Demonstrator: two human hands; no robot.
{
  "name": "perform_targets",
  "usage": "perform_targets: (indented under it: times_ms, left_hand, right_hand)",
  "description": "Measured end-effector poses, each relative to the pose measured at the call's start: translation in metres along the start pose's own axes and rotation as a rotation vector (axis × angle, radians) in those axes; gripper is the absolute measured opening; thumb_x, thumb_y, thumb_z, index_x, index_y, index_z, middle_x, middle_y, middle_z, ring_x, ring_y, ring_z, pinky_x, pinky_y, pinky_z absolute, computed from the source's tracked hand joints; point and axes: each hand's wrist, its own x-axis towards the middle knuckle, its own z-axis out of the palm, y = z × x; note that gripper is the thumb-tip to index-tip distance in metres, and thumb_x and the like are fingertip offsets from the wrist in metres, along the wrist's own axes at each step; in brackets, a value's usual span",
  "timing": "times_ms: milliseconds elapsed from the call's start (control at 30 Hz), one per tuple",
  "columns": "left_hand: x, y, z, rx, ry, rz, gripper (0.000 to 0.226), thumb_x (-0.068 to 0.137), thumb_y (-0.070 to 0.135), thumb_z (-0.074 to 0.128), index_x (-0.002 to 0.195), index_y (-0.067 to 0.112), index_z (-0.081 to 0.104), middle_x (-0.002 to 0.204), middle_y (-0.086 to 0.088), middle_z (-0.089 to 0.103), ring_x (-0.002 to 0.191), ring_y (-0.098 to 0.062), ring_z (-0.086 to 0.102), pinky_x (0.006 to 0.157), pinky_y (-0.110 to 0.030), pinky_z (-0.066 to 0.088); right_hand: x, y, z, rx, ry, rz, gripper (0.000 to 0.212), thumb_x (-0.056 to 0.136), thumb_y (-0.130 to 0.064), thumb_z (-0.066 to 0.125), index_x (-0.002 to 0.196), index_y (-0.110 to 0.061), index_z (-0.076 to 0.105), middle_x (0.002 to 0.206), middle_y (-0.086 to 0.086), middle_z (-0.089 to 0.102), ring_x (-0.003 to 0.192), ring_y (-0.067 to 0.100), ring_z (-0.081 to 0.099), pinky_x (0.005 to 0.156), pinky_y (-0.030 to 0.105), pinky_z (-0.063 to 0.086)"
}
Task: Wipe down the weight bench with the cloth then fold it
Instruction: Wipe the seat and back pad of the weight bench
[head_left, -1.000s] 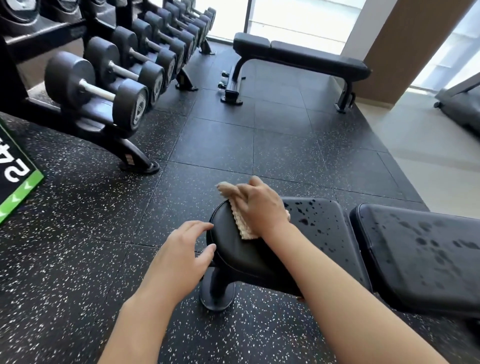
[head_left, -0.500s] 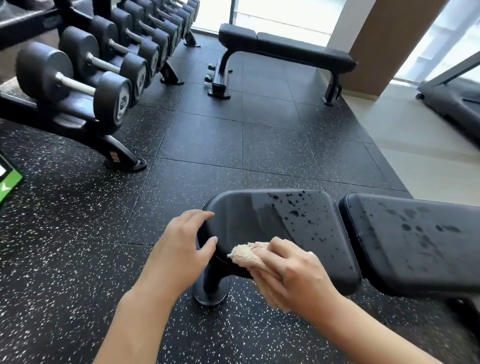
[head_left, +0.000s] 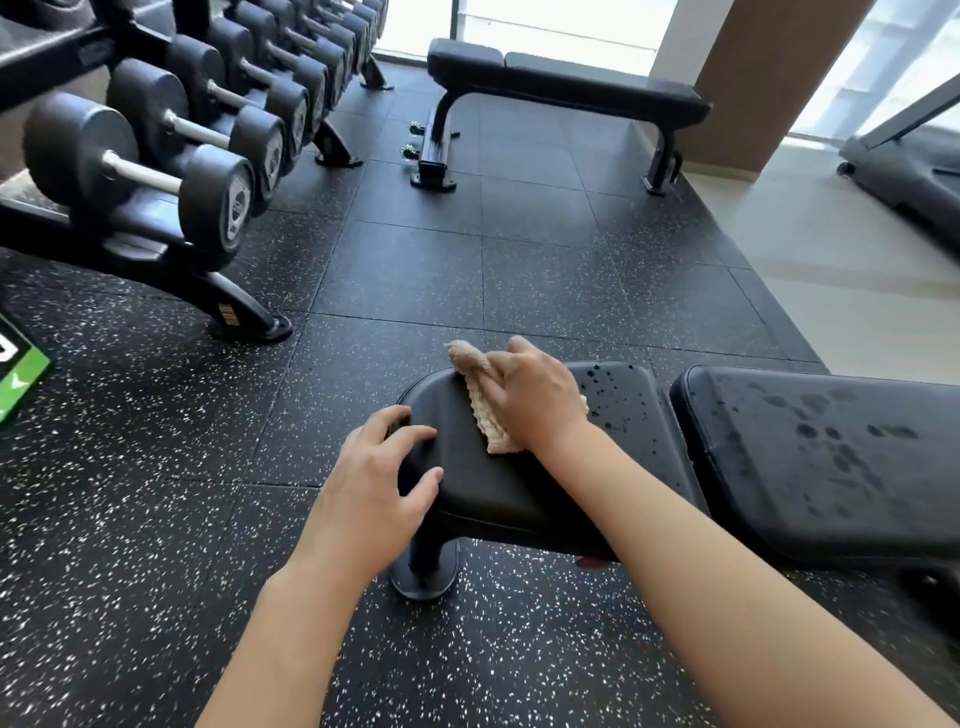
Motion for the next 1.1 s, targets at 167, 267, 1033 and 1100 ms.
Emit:
perform_targets:
  times_ms: [167, 267, 1033, 1100]
  left_hand:
    - [0.002, 0.005, 0.000, -0.003, 0.000, 0.041, 0.040, 0.089, 0.029, 0.077, 0.128, 0.028, 0.069, 0.146, 0.012, 0.050, 0.135, -0.015, 0.042, 0.115, -0.037, 0.039]
    - [0.003, 0.007, 0.003, -0.005, 0.001, 0.082, 0.037, 0.086, 0.029, 0.080, 0.121, 0.033, 0.071, 0.142, 0.013, 0.055, 0.136, -0.015, 0.044, 0.114, -0.045, 0.041]
    - [0.007, 0.016, 0.028, 0.044, 0.011, 0.148, 0.031, 0.084, 0.054, 0.058, 0.108, 0.043, 0.075, 0.136, 0.016, 0.063, 0.140, -0.020, 0.045, 0.111, -0.063, 0.039]
    - [0.007, 0.015, 0.030, 0.030, 0.024, 0.147, 0.034, 0.084, 0.057, 0.054, 0.108, 0.044, 0.075, 0.136, 0.016, 0.063, 0.139, -0.019, 0.045, 0.111, -0.063, 0.039]
  right_hand:
    - [-0.094, -0.016, -0.025, 0.006, -0.005, -0.056, 0.030, 0.097, -0.054, 0.046, 0.126, -0.052, 0.048, 0.083, -0.007, 0.045, 0.074, 0.018, 0.061, 0.061, 0.039, 0.056]
    - [-0.143, -0.015, -0.036, -0.119, -0.078, -0.016, 0.033, 0.097, -0.058, 0.042, 0.118, -0.042, 0.063, 0.083, -0.009, 0.041, 0.068, 0.006, 0.054, 0.054, 0.031, 0.054]
    - [-0.144, 0.014, -0.042, 0.024, -0.063, 0.053, 0.037, 0.094, -0.051, 0.040, 0.112, -0.035, 0.068, 0.086, -0.010, 0.041, 0.069, 0.011, 0.053, 0.065, 0.034, 0.054]
    - [-0.140, 0.018, -0.043, 0.019, -0.048, 0.036, 0.034, 0.096, -0.052, 0.042, 0.112, -0.037, 0.069, 0.085, -0.011, 0.040, 0.067, 0.008, 0.052, 0.064, 0.030, 0.053]
